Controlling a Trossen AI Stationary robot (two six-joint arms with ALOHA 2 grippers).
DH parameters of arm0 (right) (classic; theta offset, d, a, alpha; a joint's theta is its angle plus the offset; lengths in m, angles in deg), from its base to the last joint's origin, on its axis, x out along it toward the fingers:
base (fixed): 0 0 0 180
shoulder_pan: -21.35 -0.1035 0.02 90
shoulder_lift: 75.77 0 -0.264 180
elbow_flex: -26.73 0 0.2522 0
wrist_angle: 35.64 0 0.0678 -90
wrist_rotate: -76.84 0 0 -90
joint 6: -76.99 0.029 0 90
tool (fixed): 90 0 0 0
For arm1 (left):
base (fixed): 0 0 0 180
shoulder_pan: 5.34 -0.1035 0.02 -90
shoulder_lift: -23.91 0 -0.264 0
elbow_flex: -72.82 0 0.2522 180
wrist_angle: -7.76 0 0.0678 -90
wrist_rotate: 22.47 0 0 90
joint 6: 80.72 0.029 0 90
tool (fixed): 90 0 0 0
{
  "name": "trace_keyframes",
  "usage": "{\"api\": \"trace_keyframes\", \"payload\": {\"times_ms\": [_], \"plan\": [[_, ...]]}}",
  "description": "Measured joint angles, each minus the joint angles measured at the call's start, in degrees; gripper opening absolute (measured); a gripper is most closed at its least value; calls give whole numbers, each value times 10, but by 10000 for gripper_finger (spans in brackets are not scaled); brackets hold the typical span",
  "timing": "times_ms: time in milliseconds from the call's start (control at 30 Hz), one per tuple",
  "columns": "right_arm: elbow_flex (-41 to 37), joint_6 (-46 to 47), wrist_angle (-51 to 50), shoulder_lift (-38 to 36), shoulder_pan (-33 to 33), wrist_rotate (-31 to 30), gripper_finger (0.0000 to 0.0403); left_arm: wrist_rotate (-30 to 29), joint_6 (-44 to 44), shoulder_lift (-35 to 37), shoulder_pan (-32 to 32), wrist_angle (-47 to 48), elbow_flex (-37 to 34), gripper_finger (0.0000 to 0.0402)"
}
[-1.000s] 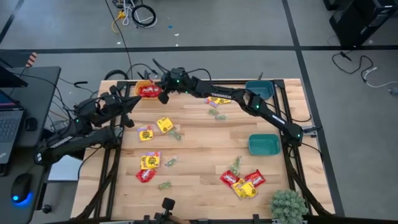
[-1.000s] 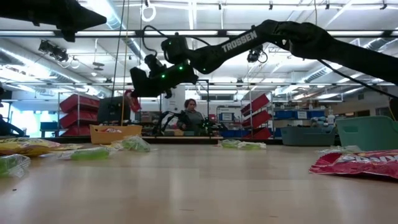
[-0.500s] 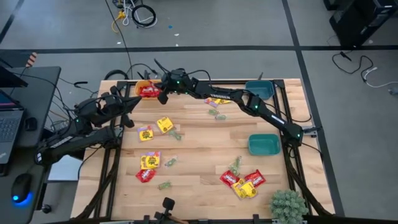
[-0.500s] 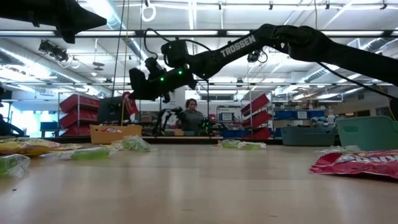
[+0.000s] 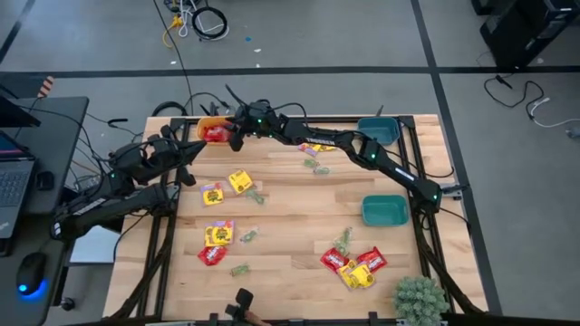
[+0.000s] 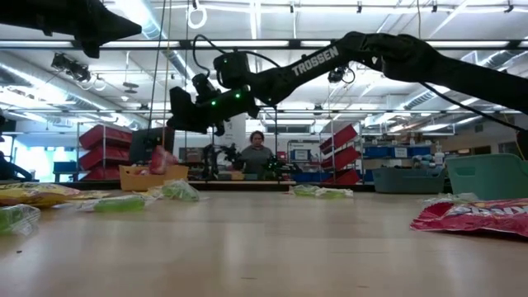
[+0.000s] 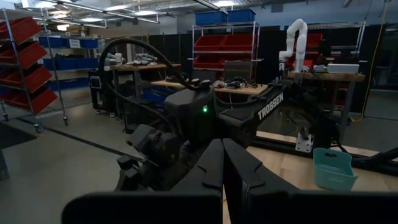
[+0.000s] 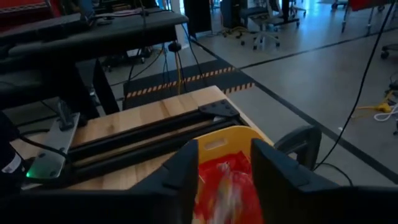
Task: Sort candy
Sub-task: Put the red candy into the yellow bin
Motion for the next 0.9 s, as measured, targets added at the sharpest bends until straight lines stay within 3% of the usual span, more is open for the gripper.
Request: {"api": "trace_keyframes", "payload": {"times_ms": [133,267,367,500,567,700,900], "plan": [[0,6,2,0,0,0,178,0,0,0,0,1,0,0],[0,12,-12,-8,-1,22,180,0,-1,0,0,7,0,0],[0,-6,-60,-37,-6,45,141,0,-13,-4,0,22,0,0],[0,-86,-170,-103,-16,49,43,0,-25,-30,0,45,0,0],[1,-128,-223,-129,-21,49,12,0,-26,-51,0,50,0,0],[0,-171,-309,-154,-24,48,3,0,-26,-98,0,38,0,0],[-42,-184,-305,-155,-35,73,0,19,-25,-146,1,6,0,0]]}}
